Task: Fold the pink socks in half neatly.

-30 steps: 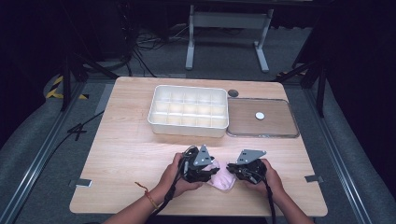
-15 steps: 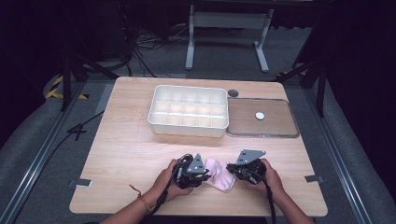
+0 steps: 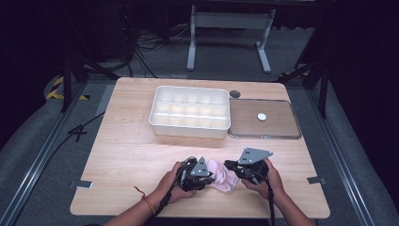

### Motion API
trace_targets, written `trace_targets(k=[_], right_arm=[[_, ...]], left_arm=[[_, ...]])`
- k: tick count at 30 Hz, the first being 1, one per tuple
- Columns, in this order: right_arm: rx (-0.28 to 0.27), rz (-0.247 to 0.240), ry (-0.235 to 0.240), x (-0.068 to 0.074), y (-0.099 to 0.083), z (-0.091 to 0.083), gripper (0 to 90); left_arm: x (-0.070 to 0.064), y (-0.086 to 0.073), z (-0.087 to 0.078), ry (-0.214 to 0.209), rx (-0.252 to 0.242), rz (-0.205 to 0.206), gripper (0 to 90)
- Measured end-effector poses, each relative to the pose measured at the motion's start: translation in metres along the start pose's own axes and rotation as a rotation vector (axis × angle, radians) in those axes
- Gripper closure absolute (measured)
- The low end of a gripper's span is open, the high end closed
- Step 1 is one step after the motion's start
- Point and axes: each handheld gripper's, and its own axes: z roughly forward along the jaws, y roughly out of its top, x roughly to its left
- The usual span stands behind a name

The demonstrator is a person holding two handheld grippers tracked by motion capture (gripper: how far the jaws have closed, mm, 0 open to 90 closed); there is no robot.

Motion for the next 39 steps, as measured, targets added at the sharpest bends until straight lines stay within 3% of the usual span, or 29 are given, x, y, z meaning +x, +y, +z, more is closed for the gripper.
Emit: trace_targets(k=[5, 9, 17, 26, 27, 28, 29, 30, 34, 39], right_arm=[[-0.036, -0.031, 0.027, 0.014, 0.013, 0.004, 86.9], [0.012, -0.063, 0.044, 0.021, 0.012, 0.013, 86.7], [0.129, -0.081, 0.036, 0.016, -0.008, 0.023, 85.9], [0.174, -0.058, 0.052, 0.012, -0.018, 0.024, 85.8], [0.178, -0.054, 0.057, 0.011, -0.018, 0.024, 85.9], [0.178, -0.054, 0.057, 0.011, -0.018, 0.024, 85.9], [0.176, -0.050, 0.057, 0.011, -0.018, 0.025, 86.0], [0.176, -0.050, 0.057, 0.011, -0.018, 0.025, 86.0], [0.176, -0.050, 0.055, 0.012, -0.019, 0.025, 86.2], [0.174, -0.051, 0.051, 0.012, -0.020, 0.025, 86.5]], left_arm=[[0.001, 0.000, 0.000, 0.000, 0.005, 0.001, 74.9], [0.002, 0.000, -0.001, -0.004, 0.012, 0.005, 74.8], [0.001, 0.000, -0.001, -0.011, 0.016, -0.006, 74.7], [0.002, 0.000, -0.002, -0.003, 0.016, -0.008, 74.1], [0.002, 0.000, -0.003, 0.012, 0.023, -0.014, 67.9], [0.002, 0.000, -0.004, 0.026, 0.020, -0.031, 67.9], [0.005, -0.001, -0.008, 0.024, -0.004, -0.079, 59.7], [0.005, -0.001, -0.008, 0.024, -0.004, -0.079, 57.4], [0.015, -0.008, -0.017, 0.027, -0.034, -0.204, 51.2], [0.018, -0.014, -0.015, 0.049, -0.015, -0.245, 44.3]])
